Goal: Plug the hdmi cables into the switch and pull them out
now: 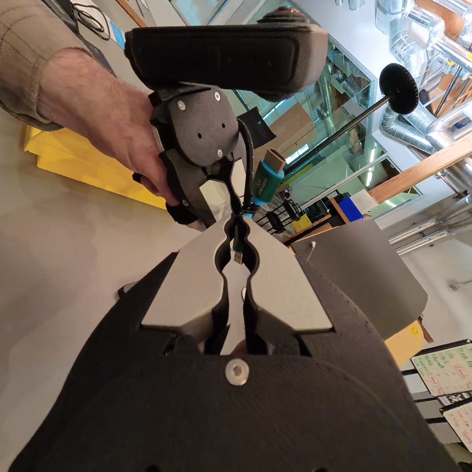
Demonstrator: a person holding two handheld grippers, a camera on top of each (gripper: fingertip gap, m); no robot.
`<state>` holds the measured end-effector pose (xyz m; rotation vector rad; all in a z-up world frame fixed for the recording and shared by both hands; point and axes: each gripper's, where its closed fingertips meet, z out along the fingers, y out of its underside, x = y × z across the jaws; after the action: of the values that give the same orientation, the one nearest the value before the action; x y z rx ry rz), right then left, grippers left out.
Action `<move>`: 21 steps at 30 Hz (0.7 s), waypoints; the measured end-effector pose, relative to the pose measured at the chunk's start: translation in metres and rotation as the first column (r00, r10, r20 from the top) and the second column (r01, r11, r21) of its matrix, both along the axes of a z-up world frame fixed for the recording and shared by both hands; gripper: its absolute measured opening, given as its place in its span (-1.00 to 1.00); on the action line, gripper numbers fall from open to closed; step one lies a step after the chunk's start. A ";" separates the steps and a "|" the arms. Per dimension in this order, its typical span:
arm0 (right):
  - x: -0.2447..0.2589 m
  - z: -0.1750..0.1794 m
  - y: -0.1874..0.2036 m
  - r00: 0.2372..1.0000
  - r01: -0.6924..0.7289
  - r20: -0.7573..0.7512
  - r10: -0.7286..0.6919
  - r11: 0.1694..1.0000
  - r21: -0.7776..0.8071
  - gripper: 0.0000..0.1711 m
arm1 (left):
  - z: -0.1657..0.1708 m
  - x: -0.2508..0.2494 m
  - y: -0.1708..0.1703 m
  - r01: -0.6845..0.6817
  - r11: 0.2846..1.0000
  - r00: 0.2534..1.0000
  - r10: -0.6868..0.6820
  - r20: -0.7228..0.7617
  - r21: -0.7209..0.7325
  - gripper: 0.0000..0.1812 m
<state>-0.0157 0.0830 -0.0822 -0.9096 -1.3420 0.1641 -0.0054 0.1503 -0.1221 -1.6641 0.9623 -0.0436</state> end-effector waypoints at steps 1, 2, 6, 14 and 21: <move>-0.002 0.000 -0.001 1.000 -0.007 -0.019 0.007 1.000 -0.025 -1.00 | 0.001 0.001 0.000 0.002 1.000 1.000 -0.002 0.018 -0.005 -0.99; -0.004 0.000 -0.003 0.999 -0.020 -0.046 0.017 0.998 -0.067 -1.00 | 0.001 0.001 0.000 0.003 1.000 1.000 -0.003 0.027 -0.009 -0.99; -0.009 0.002 -0.004 0.986 -0.078 -0.160 0.040 0.968 -0.240 -1.00 | 0.005 0.000 0.000 -0.011 1.000 0.999 0.011 0.049 0.000 -0.99; -0.015 0.015 -0.008 0.825 -0.482 -0.565 0.006 0.529 -0.699 -1.00 | 0.021 -0.005 0.003 -0.044 0.997 0.996 0.038 0.081 0.069 -0.99; -0.018 0.022 -0.015 0.656 -0.745 -0.752 -0.072 0.099 -0.659 -1.00 | 0.030 -0.007 0.002 -0.062 0.986 0.997 0.054 0.055 0.154 -0.99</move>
<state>-0.0334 0.0678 -0.0597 -1.3276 -0.5872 1.8587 -0.0121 0.1526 -0.0920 -1.5391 0.8570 0.0275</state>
